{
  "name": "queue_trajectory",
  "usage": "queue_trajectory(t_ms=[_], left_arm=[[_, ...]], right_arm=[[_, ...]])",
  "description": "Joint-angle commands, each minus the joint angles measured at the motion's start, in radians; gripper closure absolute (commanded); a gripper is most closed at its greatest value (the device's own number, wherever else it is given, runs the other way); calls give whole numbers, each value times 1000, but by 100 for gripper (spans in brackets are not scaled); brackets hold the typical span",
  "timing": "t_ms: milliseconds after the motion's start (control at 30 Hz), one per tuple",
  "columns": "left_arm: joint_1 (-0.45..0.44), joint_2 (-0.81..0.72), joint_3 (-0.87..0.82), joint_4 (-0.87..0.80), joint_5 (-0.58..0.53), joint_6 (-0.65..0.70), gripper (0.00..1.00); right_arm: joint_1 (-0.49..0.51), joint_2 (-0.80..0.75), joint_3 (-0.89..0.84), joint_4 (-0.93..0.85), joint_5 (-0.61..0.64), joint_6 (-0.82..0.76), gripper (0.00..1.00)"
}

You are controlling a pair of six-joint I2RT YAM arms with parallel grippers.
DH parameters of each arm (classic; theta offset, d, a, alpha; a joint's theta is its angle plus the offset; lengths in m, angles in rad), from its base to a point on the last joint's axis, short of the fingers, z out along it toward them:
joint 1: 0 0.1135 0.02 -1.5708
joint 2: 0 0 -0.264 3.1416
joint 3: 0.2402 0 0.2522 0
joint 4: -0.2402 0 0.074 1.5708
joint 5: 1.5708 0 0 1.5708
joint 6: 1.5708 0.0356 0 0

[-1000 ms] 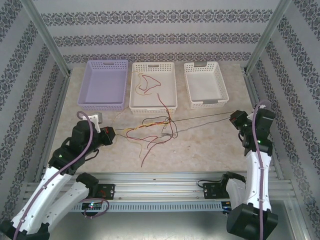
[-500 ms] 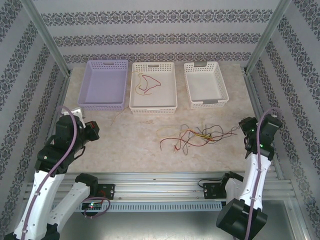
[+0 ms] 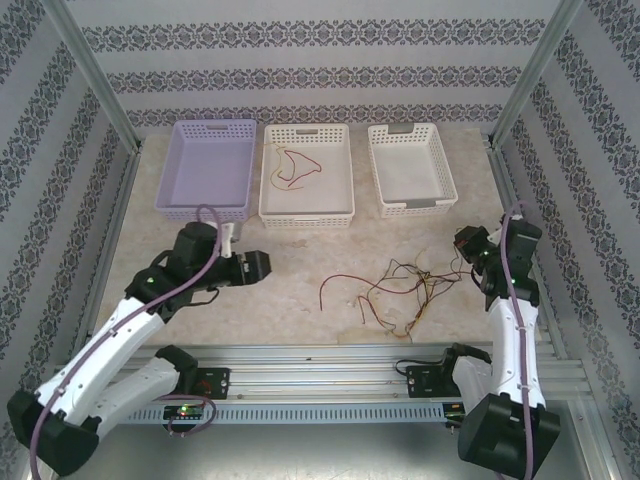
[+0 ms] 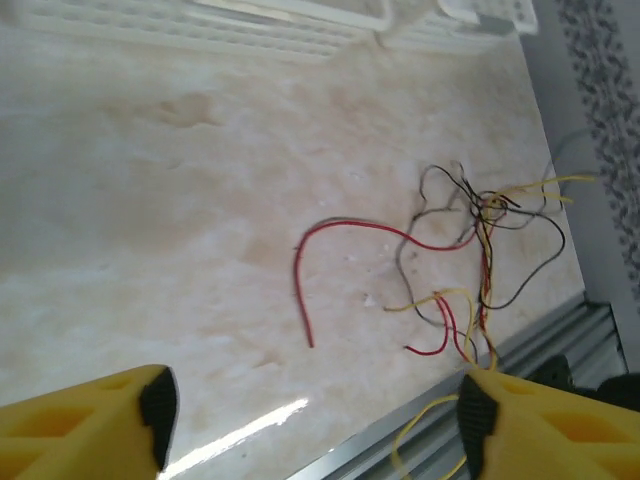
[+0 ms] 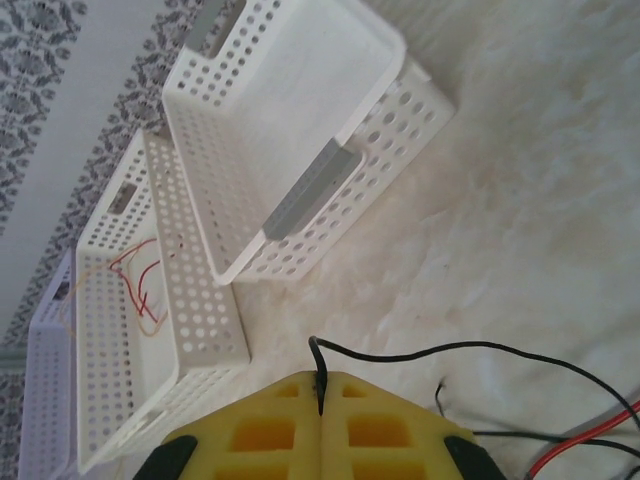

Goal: Untangle the cables

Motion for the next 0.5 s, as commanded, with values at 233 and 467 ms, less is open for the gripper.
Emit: queue_trajectory(t_ms=[233,467], left_arm=[[-225,405,86,238,-37,16,18],[-347,627,207,303,3,-7,13]], right_arm=[[58,27,44,24,-49,-44,100],[68,26,40,29,-50,-57,100]])
